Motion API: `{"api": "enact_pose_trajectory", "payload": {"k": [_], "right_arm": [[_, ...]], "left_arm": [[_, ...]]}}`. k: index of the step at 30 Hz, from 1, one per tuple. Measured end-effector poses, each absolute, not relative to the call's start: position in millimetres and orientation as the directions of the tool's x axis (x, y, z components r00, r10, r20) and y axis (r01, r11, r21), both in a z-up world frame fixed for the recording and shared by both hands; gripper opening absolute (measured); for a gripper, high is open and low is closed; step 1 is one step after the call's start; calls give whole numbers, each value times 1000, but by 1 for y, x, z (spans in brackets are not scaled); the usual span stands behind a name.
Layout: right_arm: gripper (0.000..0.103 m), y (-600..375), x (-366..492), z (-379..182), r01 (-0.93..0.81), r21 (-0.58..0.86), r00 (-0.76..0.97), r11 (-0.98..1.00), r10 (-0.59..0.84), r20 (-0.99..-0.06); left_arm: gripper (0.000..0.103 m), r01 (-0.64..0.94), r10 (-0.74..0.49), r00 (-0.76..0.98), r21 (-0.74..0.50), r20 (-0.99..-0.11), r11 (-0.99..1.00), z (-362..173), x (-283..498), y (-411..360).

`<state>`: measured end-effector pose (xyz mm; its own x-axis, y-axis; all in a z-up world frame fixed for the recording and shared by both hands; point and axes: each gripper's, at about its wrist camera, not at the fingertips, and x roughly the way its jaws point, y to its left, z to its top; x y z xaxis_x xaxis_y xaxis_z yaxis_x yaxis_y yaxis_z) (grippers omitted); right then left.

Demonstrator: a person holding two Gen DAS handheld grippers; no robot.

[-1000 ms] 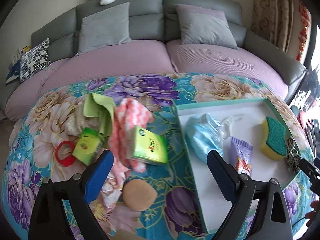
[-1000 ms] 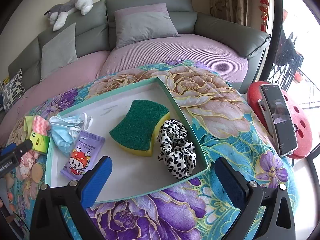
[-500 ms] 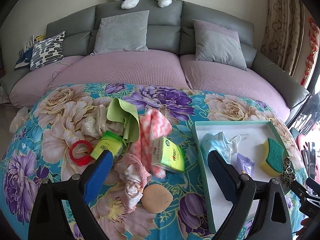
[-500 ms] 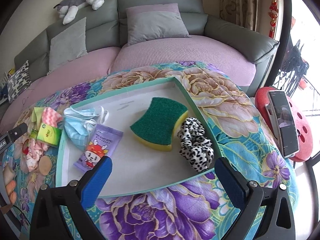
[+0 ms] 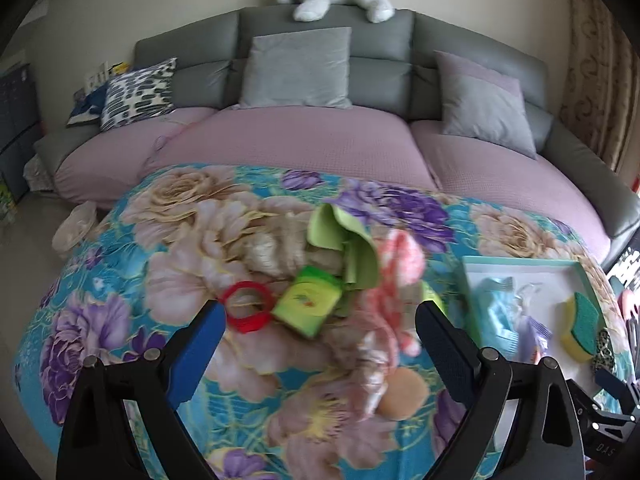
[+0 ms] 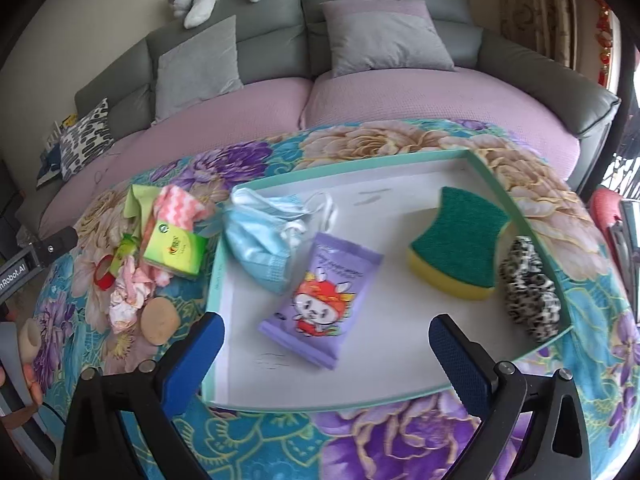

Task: Organize soft objects
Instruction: 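Move both tools back over the remaining pile of items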

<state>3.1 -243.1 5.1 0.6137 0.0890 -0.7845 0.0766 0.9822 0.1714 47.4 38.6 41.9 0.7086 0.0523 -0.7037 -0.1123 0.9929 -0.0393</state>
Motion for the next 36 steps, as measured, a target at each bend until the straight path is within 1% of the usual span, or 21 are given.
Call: {"api": "enact_pose_trajectory", "payload": {"k": [6, 12, 20, 27, 34, 36], "right_arm": [[103, -213, 15, -4, 26, 184, 599, 983, 132, -790], [103, -184, 25, -7, -23, 196, 588, 980, 172, -790], [103, -150, 33, -11, -99, 190, 565, 977, 212, -797], [103, -145, 41, -18, -109, 181, 552, 977, 211, -807], [103, -149, 43, -19, -100, 194, 550, 976, 217, -807], [103, -152, 43, -19, -97, 199, 550, 975, 219, -806]], "left_arm": [[96, -199, 90, 693, -69, -716, 977, 36, 46, 79], [96, -205, 58, 689, -117, -722, 972, 28, 48, 93], [96, -146, -11, 654, -141, -757, 979, 9, 57, 80], [96, -79, -102, 626, -193, -773, 978, -3, 64, 60], [96, -23, -107, 589, -150, -801, 988, -11, 69, 40], [96, -13, -118, 574, -153, -811, 988, -13, 70, 36]]}}
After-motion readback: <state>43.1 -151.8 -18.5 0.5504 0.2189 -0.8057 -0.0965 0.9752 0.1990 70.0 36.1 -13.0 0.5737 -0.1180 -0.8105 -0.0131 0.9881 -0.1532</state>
